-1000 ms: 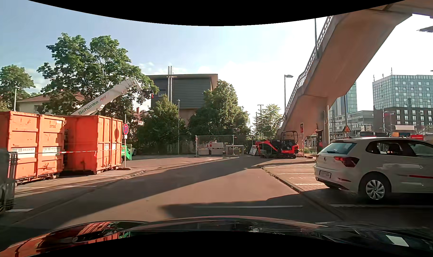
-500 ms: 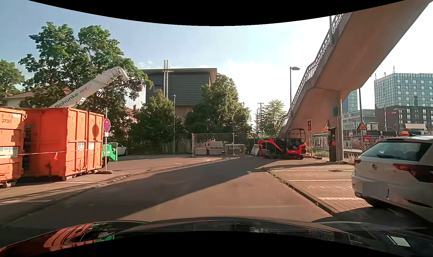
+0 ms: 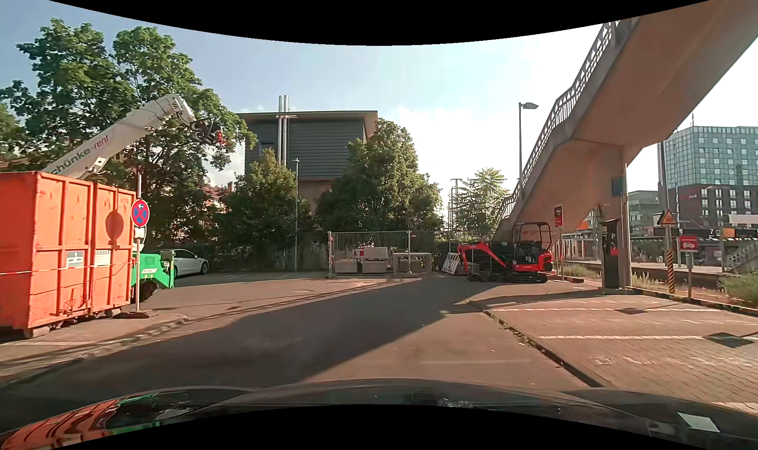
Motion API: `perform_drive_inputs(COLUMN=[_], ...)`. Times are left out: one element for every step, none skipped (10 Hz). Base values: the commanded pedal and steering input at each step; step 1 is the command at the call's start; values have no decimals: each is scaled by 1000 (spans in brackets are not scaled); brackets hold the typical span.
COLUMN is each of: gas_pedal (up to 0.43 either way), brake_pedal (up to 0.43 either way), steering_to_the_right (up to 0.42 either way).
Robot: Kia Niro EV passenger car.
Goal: Follow the waypoints while adhering to traffic rules and regulations
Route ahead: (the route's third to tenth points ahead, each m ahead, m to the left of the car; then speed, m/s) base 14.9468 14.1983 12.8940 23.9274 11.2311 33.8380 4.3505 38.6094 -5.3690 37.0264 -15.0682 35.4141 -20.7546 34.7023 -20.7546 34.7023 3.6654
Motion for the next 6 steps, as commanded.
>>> perform_drive_inputs(gas_pedal=[0, 0, 0, 0, 0, 0], brake_pedal=[0, 0, 0, 0, 0, 0], steering_to_the_right=[6, 4, 3, 3, 0, 0])
